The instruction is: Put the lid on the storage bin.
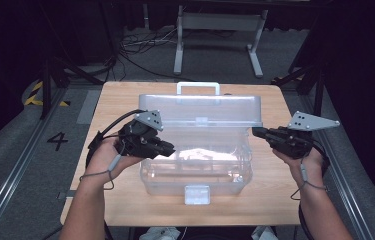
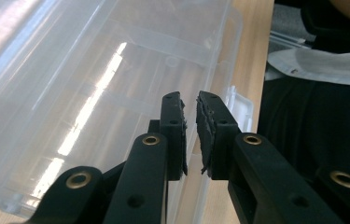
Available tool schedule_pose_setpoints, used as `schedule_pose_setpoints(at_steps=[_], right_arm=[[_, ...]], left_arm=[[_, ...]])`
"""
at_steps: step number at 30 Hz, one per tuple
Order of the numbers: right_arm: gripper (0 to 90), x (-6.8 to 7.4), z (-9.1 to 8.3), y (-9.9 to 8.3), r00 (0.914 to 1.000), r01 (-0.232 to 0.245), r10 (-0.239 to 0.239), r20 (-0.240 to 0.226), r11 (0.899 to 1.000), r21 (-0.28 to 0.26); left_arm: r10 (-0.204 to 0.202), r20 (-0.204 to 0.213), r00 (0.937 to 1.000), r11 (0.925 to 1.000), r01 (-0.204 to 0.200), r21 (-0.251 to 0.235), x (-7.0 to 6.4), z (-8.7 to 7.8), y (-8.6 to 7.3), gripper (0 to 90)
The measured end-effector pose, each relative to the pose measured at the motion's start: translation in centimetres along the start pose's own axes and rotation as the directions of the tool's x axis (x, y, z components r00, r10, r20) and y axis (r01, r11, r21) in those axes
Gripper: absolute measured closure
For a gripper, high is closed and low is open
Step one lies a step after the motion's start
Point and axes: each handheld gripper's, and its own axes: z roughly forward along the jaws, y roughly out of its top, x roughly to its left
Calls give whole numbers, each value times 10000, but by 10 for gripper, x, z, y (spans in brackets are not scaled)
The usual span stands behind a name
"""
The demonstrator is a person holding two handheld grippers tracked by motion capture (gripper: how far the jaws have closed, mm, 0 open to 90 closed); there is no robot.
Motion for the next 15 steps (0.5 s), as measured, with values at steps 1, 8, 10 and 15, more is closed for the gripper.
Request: schedule_pose_setpoints(at_steps=[1, 8, 10, 15], right_arm=[[900, 0, -1, 0, 10000, 23, -23, 17, 10000, 7], [900, 1, -7, -1, 10000, 21, -21, -26, 10000, 32], [900, 1, -7, -2, 10000, 20, -20, -43, 10000, 72], [900, 1, -6, 0, 10000, 21, -20, -54, 9999, 145]], left_arm=[[-58, -95, 9999, 10000, 58, -24, 0, -2, -2, 806], [-647, -378, 9972, 9979, 643, -107, 3, -16, -19, 800], [-745, -407, 9964, 9972, 740, -130, 4, -18, -22, 798], [-1228, -725, 9898, 9924, 1224, -91, 11, -23, -32, 797]])
